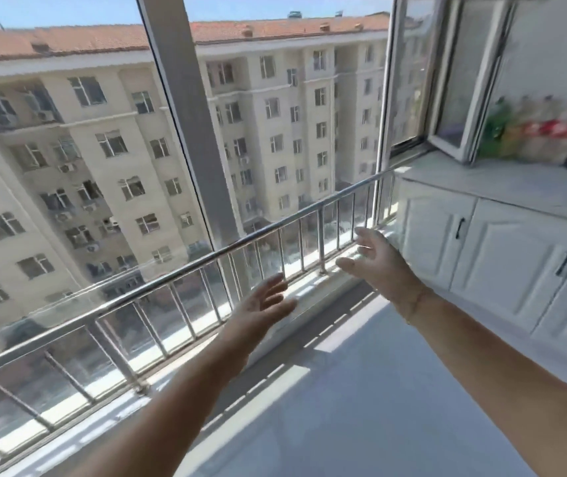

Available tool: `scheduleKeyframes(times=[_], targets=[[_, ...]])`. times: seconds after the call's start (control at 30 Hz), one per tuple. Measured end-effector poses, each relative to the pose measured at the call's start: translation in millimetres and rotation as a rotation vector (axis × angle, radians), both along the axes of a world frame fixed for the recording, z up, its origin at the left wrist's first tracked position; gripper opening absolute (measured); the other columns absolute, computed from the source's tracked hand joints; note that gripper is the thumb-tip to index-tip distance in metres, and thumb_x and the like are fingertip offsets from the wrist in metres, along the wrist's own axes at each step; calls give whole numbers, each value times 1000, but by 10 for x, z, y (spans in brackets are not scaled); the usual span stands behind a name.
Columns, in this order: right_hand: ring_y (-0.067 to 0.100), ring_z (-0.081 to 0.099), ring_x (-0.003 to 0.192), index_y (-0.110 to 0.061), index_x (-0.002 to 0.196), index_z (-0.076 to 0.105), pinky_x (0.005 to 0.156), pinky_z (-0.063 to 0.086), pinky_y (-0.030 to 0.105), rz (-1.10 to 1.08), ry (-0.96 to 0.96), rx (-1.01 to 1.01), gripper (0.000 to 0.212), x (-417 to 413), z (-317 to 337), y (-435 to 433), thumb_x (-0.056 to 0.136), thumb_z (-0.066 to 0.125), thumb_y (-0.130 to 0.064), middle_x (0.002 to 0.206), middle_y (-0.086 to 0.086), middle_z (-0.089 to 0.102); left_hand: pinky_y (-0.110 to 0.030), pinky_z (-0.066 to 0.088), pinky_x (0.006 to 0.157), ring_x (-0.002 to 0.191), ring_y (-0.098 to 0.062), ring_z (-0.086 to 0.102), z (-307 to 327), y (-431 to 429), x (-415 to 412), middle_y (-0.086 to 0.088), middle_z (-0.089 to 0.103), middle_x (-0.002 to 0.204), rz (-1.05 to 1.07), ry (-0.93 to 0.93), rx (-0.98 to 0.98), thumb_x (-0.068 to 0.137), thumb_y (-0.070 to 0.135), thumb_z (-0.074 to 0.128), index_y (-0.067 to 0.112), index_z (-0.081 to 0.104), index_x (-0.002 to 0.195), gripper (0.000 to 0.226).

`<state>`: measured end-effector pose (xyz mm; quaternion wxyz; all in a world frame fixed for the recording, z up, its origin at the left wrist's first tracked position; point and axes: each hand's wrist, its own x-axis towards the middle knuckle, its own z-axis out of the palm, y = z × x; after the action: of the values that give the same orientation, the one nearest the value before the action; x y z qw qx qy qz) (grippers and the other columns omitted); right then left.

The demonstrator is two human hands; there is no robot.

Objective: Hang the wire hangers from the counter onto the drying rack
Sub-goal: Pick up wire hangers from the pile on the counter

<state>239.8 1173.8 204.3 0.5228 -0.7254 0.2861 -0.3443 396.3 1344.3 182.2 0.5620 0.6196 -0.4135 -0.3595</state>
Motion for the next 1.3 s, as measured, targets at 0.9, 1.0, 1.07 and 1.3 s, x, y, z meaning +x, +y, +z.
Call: scheduleKeyframes(times=[0.9,1.0,1.07,1.3], targets=[[14,50,117,-17,120,51,94,39,26,-783,27,114,48,-3554,-650,-4070,77,72,-20,121,1,55,-32,42,102,119,-6,54,-589,-5414,-2567,11,61,124,-529,-15,79,60,52,75,38,55,122,66],[13,53,112,-15,114,56,86,38,23,-850,15,146,39,-3717,-646,-4592,78,71,-18,118,3,57,-26,41,96,118,-6,54,-601,-6121,-2701,10,60,124,-555,6,71,73,38,74,30,54,126,58],[15,54,111,-16,109,57,86,39,23,-885,-7,156,33,-3845,-630,-4910,79,70,-16,115,3,58,-27,40,97,117,-6,54,-592,-6569,-2802,9,60,123,-586,17,78,81,29,71,27,54,127,49],[14,57,103,-16,101,60,84,40,21,-1047,-38,177,23,-4404,-684,-5847,80,69,-15,108,2,62,-15,41,84,114,-6,56,-543,-7913,-3348,7,61,120,-704,-5,91,85,22,67,23,55,125,42]])
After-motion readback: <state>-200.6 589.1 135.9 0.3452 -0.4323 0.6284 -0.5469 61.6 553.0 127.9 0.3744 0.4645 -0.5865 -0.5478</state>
